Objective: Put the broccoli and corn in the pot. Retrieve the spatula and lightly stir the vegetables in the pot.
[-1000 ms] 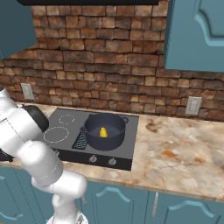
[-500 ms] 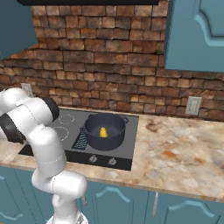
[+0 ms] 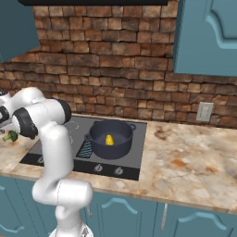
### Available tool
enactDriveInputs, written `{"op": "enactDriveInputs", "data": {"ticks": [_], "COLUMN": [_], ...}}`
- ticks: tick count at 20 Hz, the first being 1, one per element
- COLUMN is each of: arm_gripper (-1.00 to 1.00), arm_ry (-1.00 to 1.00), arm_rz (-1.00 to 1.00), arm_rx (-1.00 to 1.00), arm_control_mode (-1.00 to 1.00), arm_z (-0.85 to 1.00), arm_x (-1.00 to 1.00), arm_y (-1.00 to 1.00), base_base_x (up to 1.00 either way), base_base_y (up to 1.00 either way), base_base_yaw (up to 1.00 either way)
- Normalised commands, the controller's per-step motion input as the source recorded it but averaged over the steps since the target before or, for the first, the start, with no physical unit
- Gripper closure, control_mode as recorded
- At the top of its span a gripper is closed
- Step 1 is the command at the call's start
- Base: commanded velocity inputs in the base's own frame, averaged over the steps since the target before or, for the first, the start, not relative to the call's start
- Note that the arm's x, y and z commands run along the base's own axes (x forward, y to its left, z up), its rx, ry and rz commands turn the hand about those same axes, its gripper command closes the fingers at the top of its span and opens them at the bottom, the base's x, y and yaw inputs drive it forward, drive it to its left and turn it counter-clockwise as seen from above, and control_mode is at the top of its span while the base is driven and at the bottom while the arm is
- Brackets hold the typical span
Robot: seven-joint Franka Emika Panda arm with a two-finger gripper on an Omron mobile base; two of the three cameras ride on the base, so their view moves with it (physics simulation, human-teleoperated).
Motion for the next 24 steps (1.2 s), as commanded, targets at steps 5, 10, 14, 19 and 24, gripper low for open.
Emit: {"op": "enactDriveInputs", "data": {"ticks": [5,10,14,19,24], "arm_gripper": [-1.0,-1.0,-1.0,-1.0,-1.0], "arm_ry": [0.04,0.0,0.0,0.0,0.0], "arm_rz": [0.0,0.0,0.0,0.0,0.0], "arm_rx": [0.0,0.0,0.0,0.0,0.0], "arm_control_mode": [-1.0,-1.0,-1.0,-1.0,-1.0], "arm_z": [-0.1,-0.3,-0.11,0.0,-0.04], "arm_x": [0.03,0.13,0.29,0.1,-0.29], "arm_y": [0.25,0.22,0.07,0.0,-0.22], "base_base_x": [0.0,0.0,0.0,0.0,0.0], "base_base_y": [0.0,0.0,0.0,0.0,0.0], "base_base_yaw": [0.0,0.0,0.0,0.0,0.0]}}
